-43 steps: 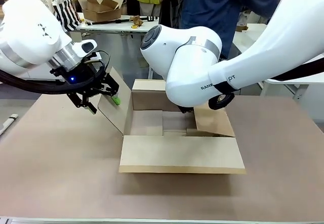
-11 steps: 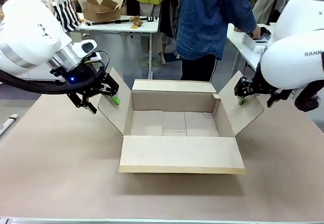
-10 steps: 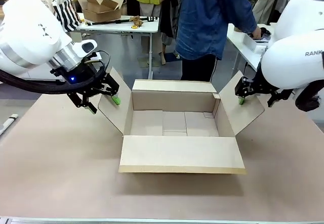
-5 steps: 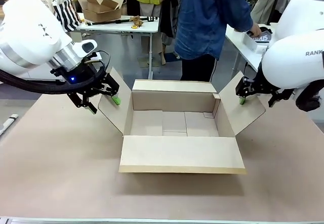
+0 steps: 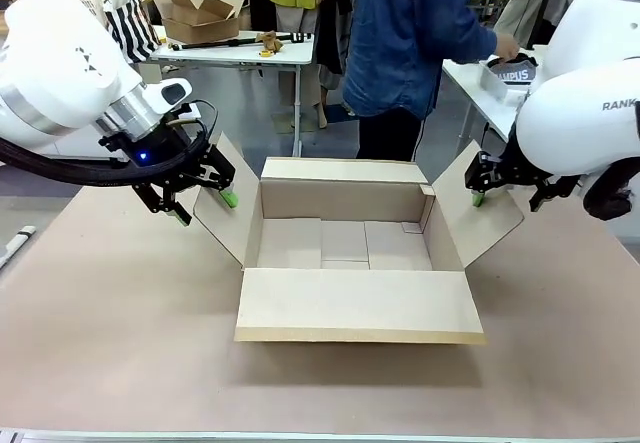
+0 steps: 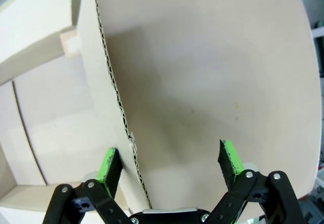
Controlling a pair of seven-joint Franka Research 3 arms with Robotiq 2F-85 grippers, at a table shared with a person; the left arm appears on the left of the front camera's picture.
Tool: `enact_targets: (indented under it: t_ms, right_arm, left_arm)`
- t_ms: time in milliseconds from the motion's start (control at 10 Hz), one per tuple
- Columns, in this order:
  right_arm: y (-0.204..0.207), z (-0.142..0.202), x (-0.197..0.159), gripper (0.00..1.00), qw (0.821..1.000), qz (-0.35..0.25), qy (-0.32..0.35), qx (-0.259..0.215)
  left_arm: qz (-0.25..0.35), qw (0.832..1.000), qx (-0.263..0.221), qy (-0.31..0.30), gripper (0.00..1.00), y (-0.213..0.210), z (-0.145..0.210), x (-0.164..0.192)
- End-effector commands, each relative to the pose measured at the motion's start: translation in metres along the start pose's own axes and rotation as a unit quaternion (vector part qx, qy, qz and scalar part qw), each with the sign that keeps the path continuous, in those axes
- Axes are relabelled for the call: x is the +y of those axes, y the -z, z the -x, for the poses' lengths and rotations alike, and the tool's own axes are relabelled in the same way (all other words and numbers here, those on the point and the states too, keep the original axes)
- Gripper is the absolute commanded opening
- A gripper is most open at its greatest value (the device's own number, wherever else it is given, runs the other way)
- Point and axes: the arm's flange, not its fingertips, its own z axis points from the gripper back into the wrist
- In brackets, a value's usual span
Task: Pack the gift set into the box.
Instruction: Lift both hands away from the flaps of the Package Box.
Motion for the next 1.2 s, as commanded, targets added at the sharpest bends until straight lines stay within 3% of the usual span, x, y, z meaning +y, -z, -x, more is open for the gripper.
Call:
enact_targets:
  t_ms: [0,1100]
  right_arm:
    - [-0.0039,-0.0024,-0.0010,1.00,1.000,0.002,0.002,0.003]
    - [-0.0039,-0.0024,-0.0010,1.00,1.000,0.002,0.002,0.003]
  left_arm:
    - [-0.006,1.000,-0.003,-0.001,1.00,-0.0006,-0.0004,-0.0003]
    - [-0.006,1.000,-0.003,-0.001,1.00,-0.0006,-0.0004,-0.0003]
